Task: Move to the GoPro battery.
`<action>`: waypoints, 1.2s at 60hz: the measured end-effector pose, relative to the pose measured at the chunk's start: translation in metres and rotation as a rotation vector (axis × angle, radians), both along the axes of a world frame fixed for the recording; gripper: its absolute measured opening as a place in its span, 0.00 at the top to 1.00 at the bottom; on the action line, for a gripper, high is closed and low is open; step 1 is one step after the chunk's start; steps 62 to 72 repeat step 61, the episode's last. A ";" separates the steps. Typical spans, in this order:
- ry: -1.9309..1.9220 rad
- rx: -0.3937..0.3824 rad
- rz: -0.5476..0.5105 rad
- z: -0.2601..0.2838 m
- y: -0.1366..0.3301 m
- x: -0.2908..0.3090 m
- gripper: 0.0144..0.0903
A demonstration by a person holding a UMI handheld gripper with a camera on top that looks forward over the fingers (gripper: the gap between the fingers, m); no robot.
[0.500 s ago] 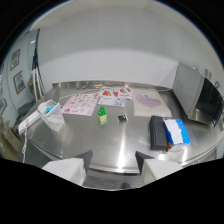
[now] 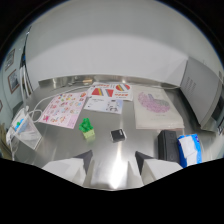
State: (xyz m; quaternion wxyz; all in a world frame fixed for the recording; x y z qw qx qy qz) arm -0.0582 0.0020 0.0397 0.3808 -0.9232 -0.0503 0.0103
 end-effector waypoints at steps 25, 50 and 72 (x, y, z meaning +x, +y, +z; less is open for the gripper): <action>-0.022 -0.045 -0.013 -0.035 0.072 0.007 0.09; -0.034 -0.074 -0.024 -0.053 0.086 0.011 0.09; -0.043 -0.058 -0.029 -0.052 0.089 0.014 0.09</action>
